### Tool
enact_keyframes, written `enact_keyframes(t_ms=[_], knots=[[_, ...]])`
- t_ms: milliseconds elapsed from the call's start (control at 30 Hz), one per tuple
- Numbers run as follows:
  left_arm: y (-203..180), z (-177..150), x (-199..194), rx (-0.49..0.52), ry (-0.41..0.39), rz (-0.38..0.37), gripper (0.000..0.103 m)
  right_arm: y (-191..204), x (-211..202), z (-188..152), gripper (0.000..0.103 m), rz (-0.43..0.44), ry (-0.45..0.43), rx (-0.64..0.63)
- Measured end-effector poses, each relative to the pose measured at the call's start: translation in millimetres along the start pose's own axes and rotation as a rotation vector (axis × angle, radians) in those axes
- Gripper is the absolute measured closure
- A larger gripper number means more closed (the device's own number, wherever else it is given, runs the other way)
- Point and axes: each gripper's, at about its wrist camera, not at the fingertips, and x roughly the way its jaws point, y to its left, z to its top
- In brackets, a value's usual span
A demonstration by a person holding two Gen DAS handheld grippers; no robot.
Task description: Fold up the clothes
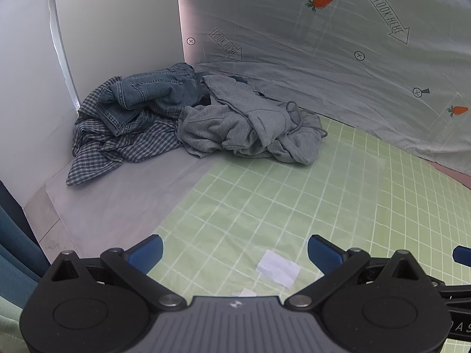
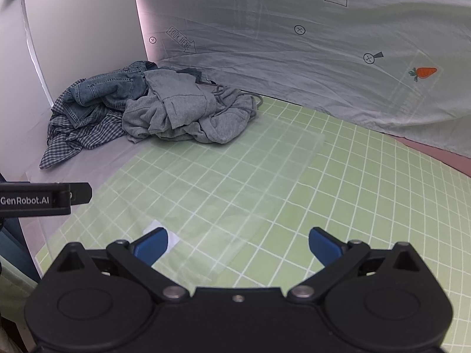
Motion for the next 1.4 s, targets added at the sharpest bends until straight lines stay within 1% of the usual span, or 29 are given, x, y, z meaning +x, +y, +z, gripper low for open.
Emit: enact_keyframes(t_ms=[1000,1400], knots=[[-1.5,-5.8,1.7,-0.006,0.01,0.023,0.0,0.7,0.5,0.1,0.0,0.005,0.013,0.002],[-5.1,-3.9,6.9,0.006,0.032,0.025,0.0,1.5,8.1,0.0,0.0,0.006,0.035,0.003]])
